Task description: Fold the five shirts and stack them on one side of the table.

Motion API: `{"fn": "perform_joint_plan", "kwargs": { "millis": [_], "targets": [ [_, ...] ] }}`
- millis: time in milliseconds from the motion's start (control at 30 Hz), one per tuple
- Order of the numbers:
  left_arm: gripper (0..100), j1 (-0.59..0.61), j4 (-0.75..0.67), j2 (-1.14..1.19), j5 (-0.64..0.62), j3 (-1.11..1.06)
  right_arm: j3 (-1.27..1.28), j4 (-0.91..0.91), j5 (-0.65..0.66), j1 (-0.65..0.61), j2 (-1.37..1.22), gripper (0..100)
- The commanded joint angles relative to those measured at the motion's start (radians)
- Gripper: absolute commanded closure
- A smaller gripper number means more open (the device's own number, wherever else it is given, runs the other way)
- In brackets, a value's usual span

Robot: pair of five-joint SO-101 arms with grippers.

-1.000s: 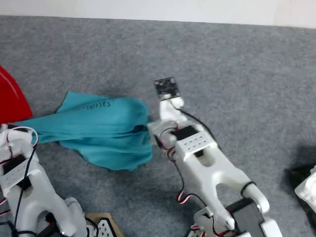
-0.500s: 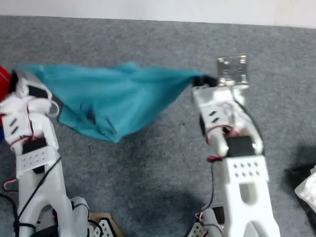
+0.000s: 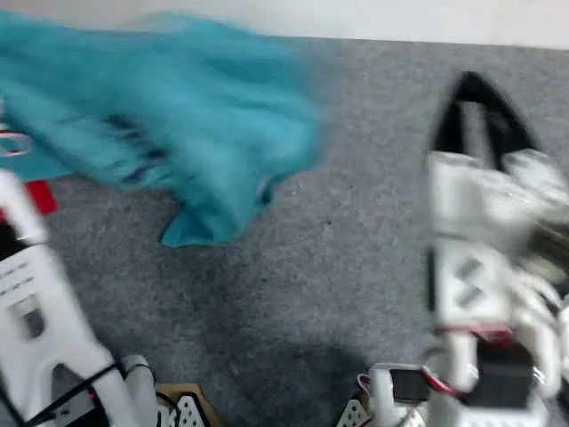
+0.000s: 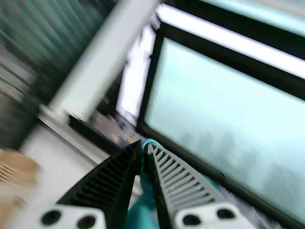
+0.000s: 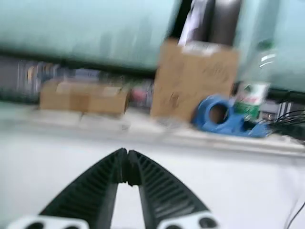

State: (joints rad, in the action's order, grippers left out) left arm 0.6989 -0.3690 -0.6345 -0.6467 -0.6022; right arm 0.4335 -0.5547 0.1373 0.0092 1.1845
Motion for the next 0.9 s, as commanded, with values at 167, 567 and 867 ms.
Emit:
{"fn": "perform_joint_plan", "kwargs": {
  "millis": [167, 567, 867],
  "targets": [
    [99, 0.010, 0.319, -0.246, -0.012, 0.113, -0.337, -0.271, 0.008, -0.133, -0.059, 99.2],
    [99, -0.196, 0.964, -0.265, -0.006, 0.308, -0.814, -1.027, 0.005, -0.220, -0.584, 99.1],
    [99, -0.432, 1.192, -0.260, -0.003, 0.302, -0.679, -1.098, -0.077, -0.246, -0.642, 85.1]
  ]
}}
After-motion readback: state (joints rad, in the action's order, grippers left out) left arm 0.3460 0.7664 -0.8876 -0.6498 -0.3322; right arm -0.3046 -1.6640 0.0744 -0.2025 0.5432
